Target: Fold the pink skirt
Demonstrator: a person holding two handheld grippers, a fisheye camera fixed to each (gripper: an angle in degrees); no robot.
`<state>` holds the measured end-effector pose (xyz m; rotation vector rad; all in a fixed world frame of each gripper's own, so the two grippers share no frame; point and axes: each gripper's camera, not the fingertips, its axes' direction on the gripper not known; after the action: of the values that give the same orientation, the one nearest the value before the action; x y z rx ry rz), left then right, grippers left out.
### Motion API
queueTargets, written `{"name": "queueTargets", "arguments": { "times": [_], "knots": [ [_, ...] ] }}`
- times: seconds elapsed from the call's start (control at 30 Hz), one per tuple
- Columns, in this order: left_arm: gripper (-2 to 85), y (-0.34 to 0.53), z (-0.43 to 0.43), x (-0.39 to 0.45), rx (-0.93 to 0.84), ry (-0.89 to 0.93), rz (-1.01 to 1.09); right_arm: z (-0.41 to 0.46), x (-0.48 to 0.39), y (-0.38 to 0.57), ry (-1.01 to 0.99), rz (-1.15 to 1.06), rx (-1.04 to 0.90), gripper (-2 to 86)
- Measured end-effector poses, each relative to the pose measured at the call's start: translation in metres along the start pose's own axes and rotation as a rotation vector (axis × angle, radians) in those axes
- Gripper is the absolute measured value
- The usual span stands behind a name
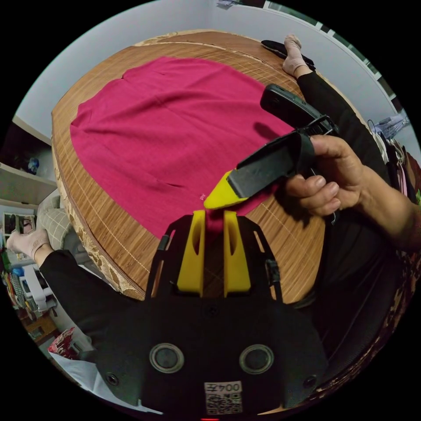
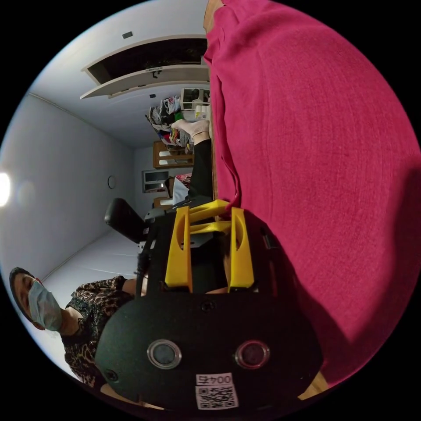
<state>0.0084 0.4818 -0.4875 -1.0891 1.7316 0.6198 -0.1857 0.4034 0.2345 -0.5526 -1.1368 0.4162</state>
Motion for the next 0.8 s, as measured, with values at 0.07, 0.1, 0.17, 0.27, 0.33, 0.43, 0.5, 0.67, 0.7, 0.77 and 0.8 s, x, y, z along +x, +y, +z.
{"name": "queueTargets", "arguments": {
  "times": [0.07,0.1,0.17,0.27,0.33,0.43,0.5,0.67,0.7,0.77,0.8],
  "knots": [
    [3.4,0.003,-0.003,-0.006,0.001,0.005,-0.009,0.003,-0.005,0.002,0.006,-0.009,-0.003,13.1],
    [2.9,0.006,-0.005,-0.010,0.002,0.009,-0.013,0.005,-0.009,0.004,0.012,-0.013,-0.004,12.9],
    [2.4,0.010,-0.009,-0.018,0.001,0.017,-0.020,0.008,-0.015,0.007,0.018,-0.020,-0.005,12.5],
    [2.1,0.017,-0.014,-0.031,0.000,0.037,-0.036,0.013,-0.024,0.011,0.021,-0.028,-0.009,12.3],
    [1.9,0.022,-0.018,-0.040,0.003,0.055,-0.049,0.017,-0.031,0.014,0.027,-0.034,-0.014,12.3],
    [1.7,0.033,-0.024,-0.056,0.020,0.091,-0.080,0.021,-0.044,0.019,0.051,-0.047,-0.021,12.4],
    [1.5,0.046,-0.032,-0.070,0.055,0.115,-0.123,0.018,-0.058,0.024,0.076,-0.075,0.009,12.3],
    [1.2,0.087,-0.078,-0.104,0.163,0.142,-0.214,-0.001,-0.086,0.041,0.095,-0.138,0.141,10.5],
    [1.2,0.101,-0.099,-0.116,0.197,0.129,-0.238,-0.007,-0.093,0.047,0.104,-0.145,0.181,9.8],
    [1.2,0.127,-0.129,-0.137,0.244,0.105,-0.292,-0.017,-0.106,0.057,0.128,-0.157,0.239,9.3],
    [1.2,0.146,-0.145,-0.155,0.272,0.098,-0.340,-0.024,-0.116,0.064,0.159,-0.160,0.276,9.2]
  ]
}}
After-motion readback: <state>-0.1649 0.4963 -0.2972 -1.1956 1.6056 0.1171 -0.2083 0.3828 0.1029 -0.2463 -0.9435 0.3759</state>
